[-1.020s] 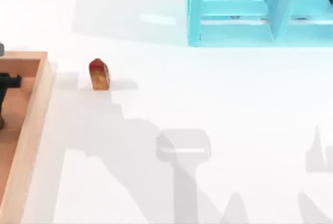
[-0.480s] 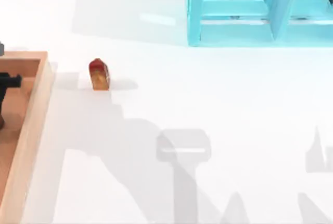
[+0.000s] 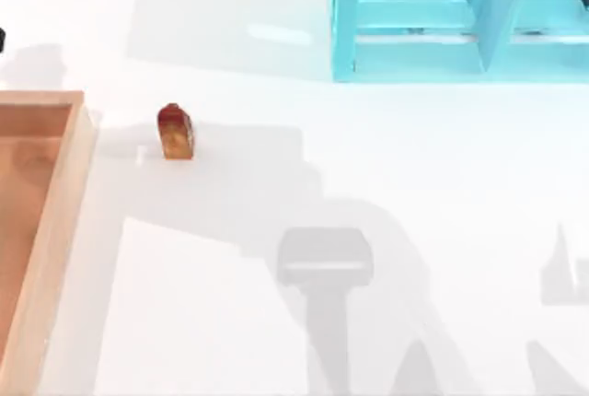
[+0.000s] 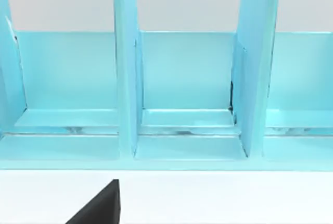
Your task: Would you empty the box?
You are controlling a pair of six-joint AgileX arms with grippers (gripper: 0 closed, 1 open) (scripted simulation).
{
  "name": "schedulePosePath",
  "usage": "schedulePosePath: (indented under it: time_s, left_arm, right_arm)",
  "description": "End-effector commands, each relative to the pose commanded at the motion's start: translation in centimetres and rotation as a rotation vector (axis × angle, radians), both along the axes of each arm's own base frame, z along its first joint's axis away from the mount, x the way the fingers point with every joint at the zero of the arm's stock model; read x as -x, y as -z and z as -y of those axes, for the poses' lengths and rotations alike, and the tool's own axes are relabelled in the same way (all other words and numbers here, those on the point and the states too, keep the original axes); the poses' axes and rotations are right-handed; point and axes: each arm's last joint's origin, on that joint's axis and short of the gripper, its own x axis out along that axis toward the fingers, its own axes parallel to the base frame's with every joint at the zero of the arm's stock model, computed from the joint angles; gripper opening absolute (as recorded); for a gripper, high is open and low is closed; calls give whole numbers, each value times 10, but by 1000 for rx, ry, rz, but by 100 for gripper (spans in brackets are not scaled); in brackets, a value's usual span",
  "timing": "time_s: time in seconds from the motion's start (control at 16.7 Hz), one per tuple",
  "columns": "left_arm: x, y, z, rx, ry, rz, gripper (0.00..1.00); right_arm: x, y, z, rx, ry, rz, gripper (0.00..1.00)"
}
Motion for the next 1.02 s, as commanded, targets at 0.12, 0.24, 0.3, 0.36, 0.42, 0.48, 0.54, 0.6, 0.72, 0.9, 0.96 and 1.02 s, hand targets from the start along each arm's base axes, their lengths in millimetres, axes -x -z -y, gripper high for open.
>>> schedulePosePath:
  time_s: [0.12, 0.24, 0.3, 0.36, 0.42, 0.48, 0.54, 0.6, 0.72, 0.9, 0.96, 1.02]
  left_arm:
    - [6, -22, 1, 12, 4, -30, 0]
    - [16, -33, 2, 48, 13, -101, 0]
    - [21, -35, 2, 70, 18, -138, 0]
    - [26, -37, 3, 90, 22, -170, 0]
    - [30, -37, 4, 108, 25, -196, 0]
    - [32, -37, 4, 120, 27, -211, 0]
    - [34, -38, 4, 125, 28, -216, 0]
    - [34, -38, 4, 125, 28, -216, 0]
    - [34, -38, 4, 125, 28, -216, 0]
    - [33, -37, 10, 121, 31, -209, 0]
    - [36, -39, 18, 119, 32, -191, 0]
    - [39, -41, 29, 118, 33, -173, 0]
  right_arm:
    - [0, 0, 0, 0, 0, 0, 100]
    - [0, 0, 0, 0, 0, 0, 100]
    - [0, 0, 0, 0, 0, 0, 100]
    - [0, 0, 0, 0, 0, 0, 100]
    - [0, 0, 0, 0, 0, 0, 100]
    - [0, 0, 0, 0, 0, 0, 100]
    - [0, 0, 0, 0, 0, 0, 100]
    - [0, 0, 0, 0, 0, 0, 100]
    - [0, 0, 0, 0, 0, 0, 100]
    - [0, 0, 0, 0, 0, 0, 100]
    - [0, 0, 0, 0, 0, 0, 100]
    - [0, 0, 0, 0, 0, 0, 100]
